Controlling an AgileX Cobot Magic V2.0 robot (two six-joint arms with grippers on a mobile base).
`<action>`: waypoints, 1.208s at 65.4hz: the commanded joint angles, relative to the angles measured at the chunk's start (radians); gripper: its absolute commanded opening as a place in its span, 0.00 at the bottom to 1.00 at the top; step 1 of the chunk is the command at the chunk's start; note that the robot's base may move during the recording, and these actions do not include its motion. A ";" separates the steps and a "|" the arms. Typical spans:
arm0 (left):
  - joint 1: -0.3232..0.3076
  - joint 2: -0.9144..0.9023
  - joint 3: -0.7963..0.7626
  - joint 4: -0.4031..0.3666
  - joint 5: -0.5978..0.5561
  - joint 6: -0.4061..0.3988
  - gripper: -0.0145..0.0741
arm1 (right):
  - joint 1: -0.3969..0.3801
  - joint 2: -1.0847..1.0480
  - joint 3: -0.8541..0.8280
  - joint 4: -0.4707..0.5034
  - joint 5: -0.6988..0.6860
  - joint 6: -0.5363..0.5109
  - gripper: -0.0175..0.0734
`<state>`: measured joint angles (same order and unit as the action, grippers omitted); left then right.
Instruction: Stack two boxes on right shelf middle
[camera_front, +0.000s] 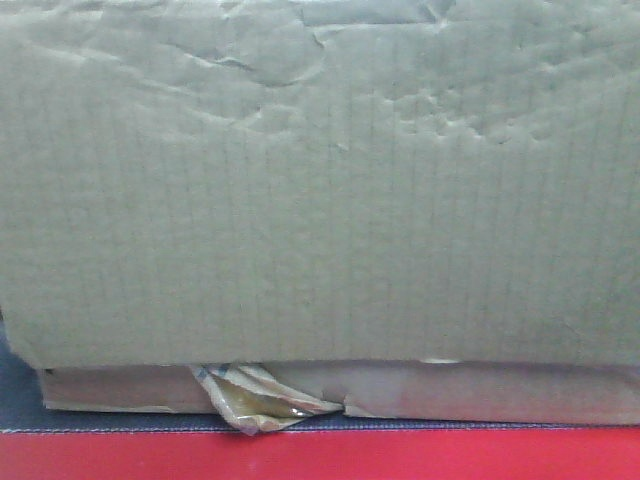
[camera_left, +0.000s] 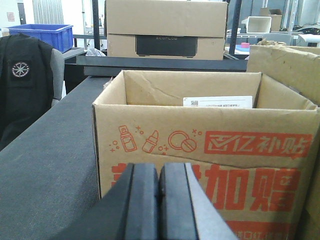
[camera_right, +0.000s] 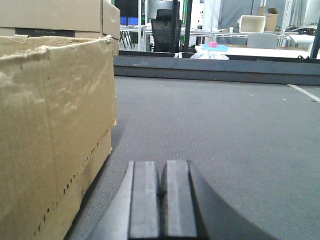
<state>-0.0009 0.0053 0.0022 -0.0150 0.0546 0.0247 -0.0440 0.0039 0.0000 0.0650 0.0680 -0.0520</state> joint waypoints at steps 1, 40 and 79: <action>-0.003 -0.005 -0.002 0.000 -0.020 -0.007 0.04 | -0.004 -0.004 0.000 0.002 -0.015 0.001 0.01; -0.003 -0.005 -0.012 -0.066 -0.077 -0.007 0.04 | -0.004 -0.004 0.000 0.002 -0.015 0.001 0.01; -0.003 0.565 -0.823 -0.062 0.618 0.005 0.04 | -0.004 -0.004 0.000 0.002 -0.015 0.001 0.01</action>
<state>-0.0009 0.4319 -0.7306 -0.0827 0.5867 0.0265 -0.0440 0.0039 0.0000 0.0650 0.0680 -0.0520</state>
